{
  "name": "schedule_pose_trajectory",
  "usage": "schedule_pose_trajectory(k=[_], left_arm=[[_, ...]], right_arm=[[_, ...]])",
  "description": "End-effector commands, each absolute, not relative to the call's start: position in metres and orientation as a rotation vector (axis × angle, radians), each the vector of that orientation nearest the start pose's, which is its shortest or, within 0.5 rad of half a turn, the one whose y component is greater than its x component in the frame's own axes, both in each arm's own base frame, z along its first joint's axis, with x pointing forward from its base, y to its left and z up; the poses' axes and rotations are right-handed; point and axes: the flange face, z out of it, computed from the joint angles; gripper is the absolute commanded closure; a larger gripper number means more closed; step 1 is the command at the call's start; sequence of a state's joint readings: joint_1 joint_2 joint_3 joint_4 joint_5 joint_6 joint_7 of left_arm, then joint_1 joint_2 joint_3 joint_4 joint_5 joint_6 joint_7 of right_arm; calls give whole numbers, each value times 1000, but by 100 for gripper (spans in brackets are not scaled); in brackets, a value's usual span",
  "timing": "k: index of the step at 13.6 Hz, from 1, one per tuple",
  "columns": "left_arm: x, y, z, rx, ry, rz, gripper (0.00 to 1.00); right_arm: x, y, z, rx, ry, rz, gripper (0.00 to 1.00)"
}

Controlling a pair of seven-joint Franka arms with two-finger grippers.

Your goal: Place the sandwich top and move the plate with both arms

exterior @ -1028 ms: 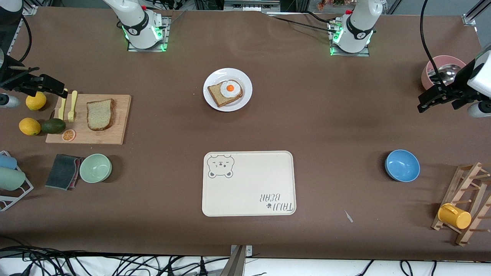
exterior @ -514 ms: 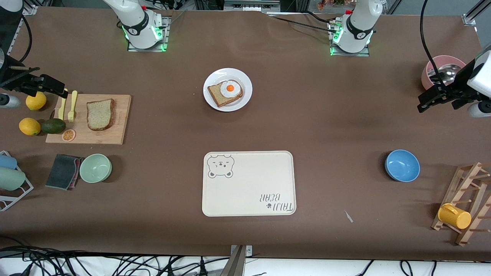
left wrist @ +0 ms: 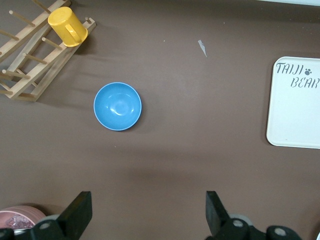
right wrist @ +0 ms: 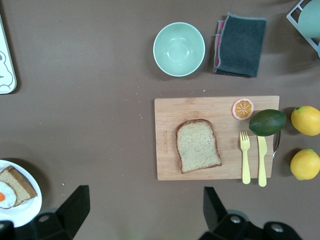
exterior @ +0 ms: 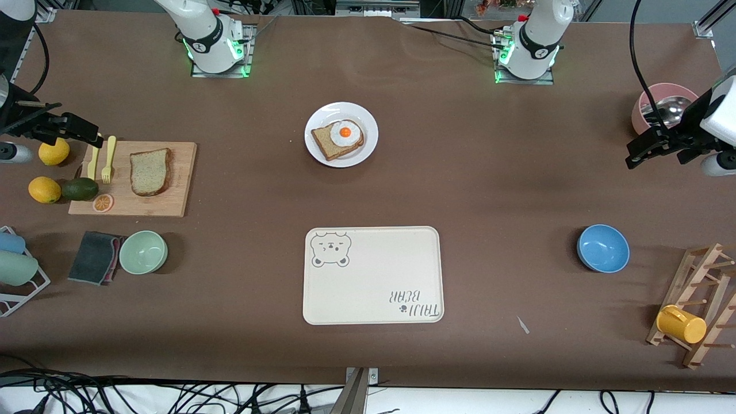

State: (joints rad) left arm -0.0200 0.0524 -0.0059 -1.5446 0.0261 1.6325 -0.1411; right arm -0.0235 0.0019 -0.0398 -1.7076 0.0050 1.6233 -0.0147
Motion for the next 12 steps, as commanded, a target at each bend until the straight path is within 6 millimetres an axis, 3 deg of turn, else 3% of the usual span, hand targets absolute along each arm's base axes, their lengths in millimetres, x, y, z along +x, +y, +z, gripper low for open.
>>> schedule_pose_trajectory(k=[1, 7, 12], left_arm=[[579, -15, 617, -3141, -166, -50, 0], [579, -15, 617, -3141, -166, -50, 0], [579, -15, 617, -3141, -166, -50, 0]], right_arm=[[552, -34, 566, -3140, 84, 147, 0], [549, -40, 554, -3119, 93, 290, 0], [564, -44, 545, -3131, 91, 307, 0]])
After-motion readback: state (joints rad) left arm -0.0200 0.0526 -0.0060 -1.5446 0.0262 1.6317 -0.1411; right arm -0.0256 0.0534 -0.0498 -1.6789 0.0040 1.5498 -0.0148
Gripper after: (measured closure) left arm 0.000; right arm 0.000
